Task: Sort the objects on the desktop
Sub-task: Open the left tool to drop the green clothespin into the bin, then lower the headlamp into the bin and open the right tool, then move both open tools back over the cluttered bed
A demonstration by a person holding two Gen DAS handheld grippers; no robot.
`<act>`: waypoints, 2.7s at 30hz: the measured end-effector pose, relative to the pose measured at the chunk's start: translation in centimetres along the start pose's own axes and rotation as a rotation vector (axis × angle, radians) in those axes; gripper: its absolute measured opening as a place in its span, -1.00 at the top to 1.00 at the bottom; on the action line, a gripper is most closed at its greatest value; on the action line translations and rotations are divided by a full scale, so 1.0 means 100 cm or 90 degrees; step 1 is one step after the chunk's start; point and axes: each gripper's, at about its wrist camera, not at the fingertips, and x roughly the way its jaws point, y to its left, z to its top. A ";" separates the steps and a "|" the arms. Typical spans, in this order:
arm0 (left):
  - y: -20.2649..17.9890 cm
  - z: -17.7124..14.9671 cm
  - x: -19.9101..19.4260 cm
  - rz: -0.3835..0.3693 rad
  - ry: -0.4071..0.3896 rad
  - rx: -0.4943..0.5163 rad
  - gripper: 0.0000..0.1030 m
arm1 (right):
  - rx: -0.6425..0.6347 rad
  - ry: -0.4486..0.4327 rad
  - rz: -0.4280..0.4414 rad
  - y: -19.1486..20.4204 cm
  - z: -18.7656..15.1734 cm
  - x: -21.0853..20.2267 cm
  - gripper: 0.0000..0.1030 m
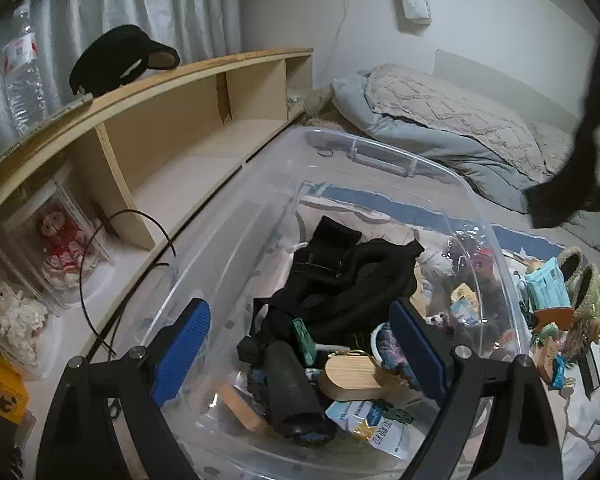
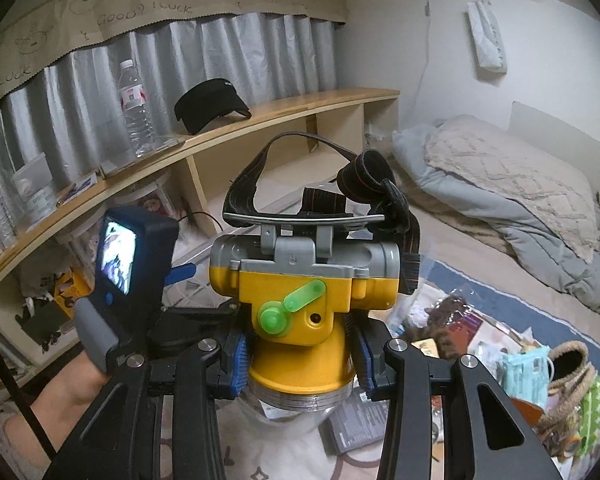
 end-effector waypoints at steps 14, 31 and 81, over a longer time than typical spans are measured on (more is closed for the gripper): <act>0.053 0.013 -0.036 0.060 -0.133 -0.098 -0.78 | 0.050 0.124 0.033 0.010 0.011 0.118 0.17; 0.070 0.003 -0.028 0.072 -0.121 -0.094 -0.78 | 0.083 0.146 0.028 -0.007 -0.008 0.163 -0.88; -0.028 -0.028 -0.165 0.000 -0.184 0.013 -1.00 | -0.005 -0.152 -0.085 -0.027 -0.051 -0.059 -1.00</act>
